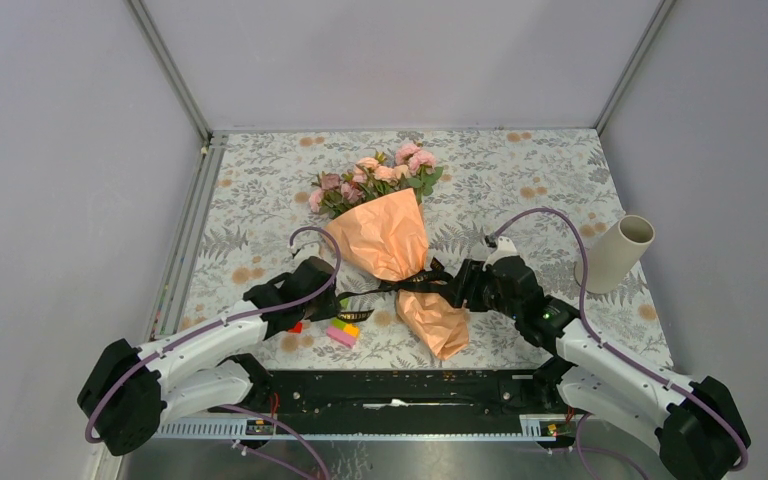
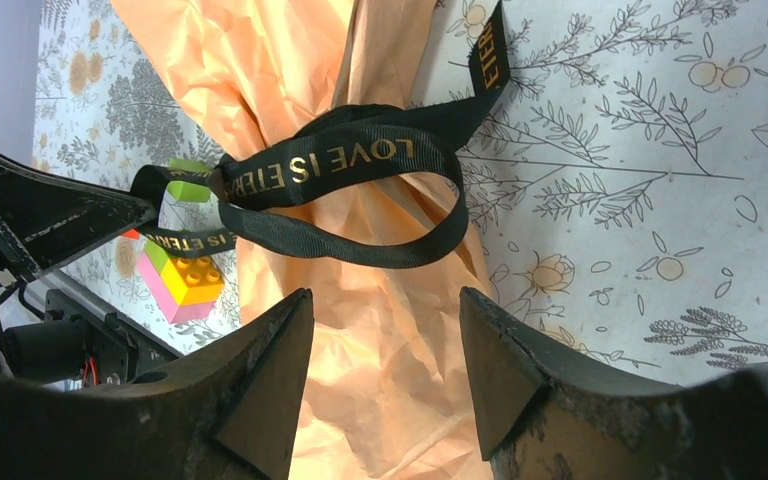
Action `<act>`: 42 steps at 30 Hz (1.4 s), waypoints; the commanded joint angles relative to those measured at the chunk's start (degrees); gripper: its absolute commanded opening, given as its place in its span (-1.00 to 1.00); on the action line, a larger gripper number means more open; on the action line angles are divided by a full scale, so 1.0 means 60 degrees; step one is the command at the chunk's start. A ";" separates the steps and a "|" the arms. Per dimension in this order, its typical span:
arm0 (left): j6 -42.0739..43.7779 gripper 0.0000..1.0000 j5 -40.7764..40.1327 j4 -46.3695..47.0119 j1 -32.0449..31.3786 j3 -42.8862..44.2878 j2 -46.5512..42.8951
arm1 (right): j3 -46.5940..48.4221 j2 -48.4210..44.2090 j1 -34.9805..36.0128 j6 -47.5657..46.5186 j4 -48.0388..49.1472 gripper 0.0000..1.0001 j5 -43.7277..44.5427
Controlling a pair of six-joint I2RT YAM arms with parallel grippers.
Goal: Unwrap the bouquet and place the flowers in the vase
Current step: Untie the ribbon from the wrapping paper.
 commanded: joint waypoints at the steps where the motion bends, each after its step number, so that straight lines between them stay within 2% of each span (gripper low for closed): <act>1: 0.0041 -0.67 -0.0213 0.0133 0.0052 0.0006 -0.0045 | 0.0044 -0.0204 -0.0052 -0.0176 -0.0310 0.25 0.0282; 6: 0.0270 -0.90 -0.0111 0.0075 0.0053 0.0108 -0.0094 | 0.0524 -0.0422 -0.0060 -0.0487 -0.1003 0.24 0.0285; 10: 0.0806 -1.00 0.0276 0.0024 0.0049 0.0492 -0.0307 | 0.1110 -0.0462 -0.0050 -0.0917 -0.1702 0.41 0.0283; 21: 0.3783 -1.00 0.1601 -0.1705 0.0150 0.3066 0.0647 | 0.2206 -0.0171 -0.0101 -0.1609 -0.1830 0.74 0.0176; 28: 0.5344 -1.00 0.1122 -0.2339 0.0366 0.4190 0.0764 | 0.2714 0.0157 -0.0798 -0.2237 -0.2133 0.88 -0.0509; 35: 0.6406 -1.00 0.0265 -0.2571 0.0453 0.4336 0.0461 | 0.2548 0.1049 -0.2266 -0.2121 -0.1510 0.82 -0.2254; 42: 0.5864 -1.00 -0.0522 -0.2672 0.0459 0.4108 0.0170 | 0.2343 0.2566 -0.2887 -0.1410 -0.0302 0.70 -0.3228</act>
